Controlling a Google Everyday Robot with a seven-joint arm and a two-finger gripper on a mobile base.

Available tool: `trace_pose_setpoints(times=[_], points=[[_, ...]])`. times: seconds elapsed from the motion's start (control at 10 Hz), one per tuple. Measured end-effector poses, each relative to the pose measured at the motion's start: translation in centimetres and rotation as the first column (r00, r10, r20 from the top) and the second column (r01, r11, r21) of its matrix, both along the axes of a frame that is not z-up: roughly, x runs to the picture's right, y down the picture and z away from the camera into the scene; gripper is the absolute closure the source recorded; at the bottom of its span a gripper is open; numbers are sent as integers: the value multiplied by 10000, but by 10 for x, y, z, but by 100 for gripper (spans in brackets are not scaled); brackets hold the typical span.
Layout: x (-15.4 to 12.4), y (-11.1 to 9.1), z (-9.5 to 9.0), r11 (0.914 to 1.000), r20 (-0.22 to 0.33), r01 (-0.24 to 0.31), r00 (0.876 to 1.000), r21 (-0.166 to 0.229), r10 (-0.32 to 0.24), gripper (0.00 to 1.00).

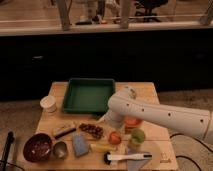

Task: Place apple in paper cup

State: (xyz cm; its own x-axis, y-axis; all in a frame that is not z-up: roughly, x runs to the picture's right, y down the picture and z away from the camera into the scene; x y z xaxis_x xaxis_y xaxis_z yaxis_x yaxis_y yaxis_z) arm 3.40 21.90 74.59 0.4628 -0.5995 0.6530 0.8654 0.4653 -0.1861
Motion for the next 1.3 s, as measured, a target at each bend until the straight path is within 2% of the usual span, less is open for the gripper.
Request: trace_pose_setpoints(times=[0.5,0.9,1.1,1.3], points=[[14,22,12,9953,-536,-923,9944,-305,906,20],[19,34,23,9903,-688,-1314,9894,-460,1281,21],[21,40,31,9892,-674,-1335,9893,-604,1294,36],[20,45,40,9889,-707,-1276,9900,-762,1223,59]])
